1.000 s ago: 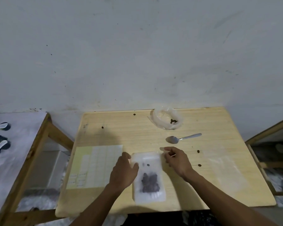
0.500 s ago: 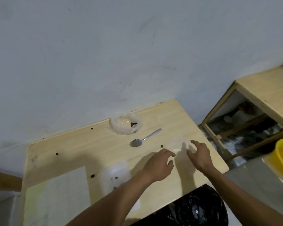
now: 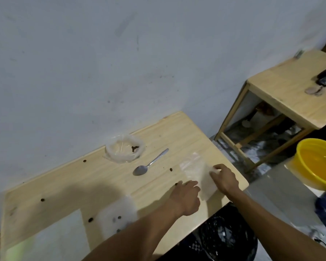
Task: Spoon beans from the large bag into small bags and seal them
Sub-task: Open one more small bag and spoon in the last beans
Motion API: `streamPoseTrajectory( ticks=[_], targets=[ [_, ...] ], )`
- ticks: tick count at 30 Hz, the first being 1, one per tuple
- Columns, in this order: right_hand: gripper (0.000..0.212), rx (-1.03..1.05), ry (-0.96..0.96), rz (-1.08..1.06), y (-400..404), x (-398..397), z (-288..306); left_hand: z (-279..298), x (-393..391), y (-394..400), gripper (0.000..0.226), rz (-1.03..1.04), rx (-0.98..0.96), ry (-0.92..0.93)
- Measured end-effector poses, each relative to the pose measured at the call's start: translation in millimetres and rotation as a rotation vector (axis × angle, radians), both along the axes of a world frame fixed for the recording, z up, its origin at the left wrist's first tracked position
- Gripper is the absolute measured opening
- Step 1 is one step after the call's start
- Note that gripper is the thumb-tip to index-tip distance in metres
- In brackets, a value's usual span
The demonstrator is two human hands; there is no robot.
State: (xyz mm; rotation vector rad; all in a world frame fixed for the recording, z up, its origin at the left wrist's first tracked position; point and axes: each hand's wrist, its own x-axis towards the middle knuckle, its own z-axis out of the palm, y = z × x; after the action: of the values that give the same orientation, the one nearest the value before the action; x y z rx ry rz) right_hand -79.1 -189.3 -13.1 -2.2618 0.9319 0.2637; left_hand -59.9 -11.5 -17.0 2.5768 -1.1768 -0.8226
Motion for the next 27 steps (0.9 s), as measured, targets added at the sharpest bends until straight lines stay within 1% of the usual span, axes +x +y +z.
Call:
streamPoseTrajectory(
  ticks=[1, 2, 3, 5, 8, 10, 12, 13, 14, 16, 18, 19, 20, 21, 22, 24, 27],
  targets=[
    [0.024, 0.066, -0.056, -0.012, 0, 3, 2, 2, 1, -1, 0.050, 0.035, -0.037, 0.039],
    [0.019, 0.157, -0.120, -0.022, 0, 6, 6, 2, 2, -1, 0.050, 0.091, -0.088, 0.087],
    [0.019, 0.256, -0.179, -0.030, 1, 9, 12, 3, 3, -2, 0.049, 0.180, -0.155, 0.153],
    [0.017, 0.431, -0.278, -0.028, 5, 17, 26, 8, 6, -3, 0.044, 0.434, -0.343, 0.279],
    [0.008, 0.550, -0.385, 0.027, 14, 32, 46, 23, 24, -2, 0.034, 0.884, -0.652, 0.486],
    [0.014, 0.611, -0.438, 0.069, 23, 40, 56, 41, 42, 5, 0.025, 1.158, -0.890, 0.680],
    [0.015, 0.655, -0.466, 0.140, 34, 49, 65, 63, 59, 16, 0.018, 1.347, -1.107, 0.868],
    [0.017, 0.664, -0.474, 0.200, 40, 53, 70, 73, 66, 24, 0.022, 1.395, -1.179, 0.931],
    [0.020, 0.671, -0.486, 0.276, 47, 56, 75, 81, 73, 32, 0.031, 1.421, -1.234, 0.993],
    [0.028, 0.590, -0.507, 0.480, 60, 64, 84, 95, 81, 51, 0.049, 1.431, -1.300, 1.090],
    [0.039, 0.427, -0.525, 0.695, 73, 70, 92, 107, 85, 69, 0.055, 1.434, -1.337, 1.114],
    [0.045, 0.350, -0.544, 0.789, 80, 73, 95, 111, 86, 77, 0.054, 1.440, -1.349, 1.091],
    [0.046, 0.301, -0.557, 0.869, 87, 75, 99, 116, 85, 86, 0.052, 1.446, -1.359, 1.064],
    [0.040, 0.279, -0.551, 0.923, 93, 78, 102, 118, 85, 93, 0.048, 1.451, -1.362, 1.028],
    [0.029, 0.302, -0.532, 0.947, 99, 79, 107, 121, 84, 99, 0.045, 1.448, -1.369, 0.991],
    [0.009, 0.440, -0.461, 0.870, 115, 82, 119, 127, 79, 110, 0.038, 1.415, -1.379, 0.931],
    [0.036, 0.656, -0.429, 0.664, 135, 91, 130, 133, 71, 120, 0.025, 1.370, -1.348, 0.801]
  ],
)
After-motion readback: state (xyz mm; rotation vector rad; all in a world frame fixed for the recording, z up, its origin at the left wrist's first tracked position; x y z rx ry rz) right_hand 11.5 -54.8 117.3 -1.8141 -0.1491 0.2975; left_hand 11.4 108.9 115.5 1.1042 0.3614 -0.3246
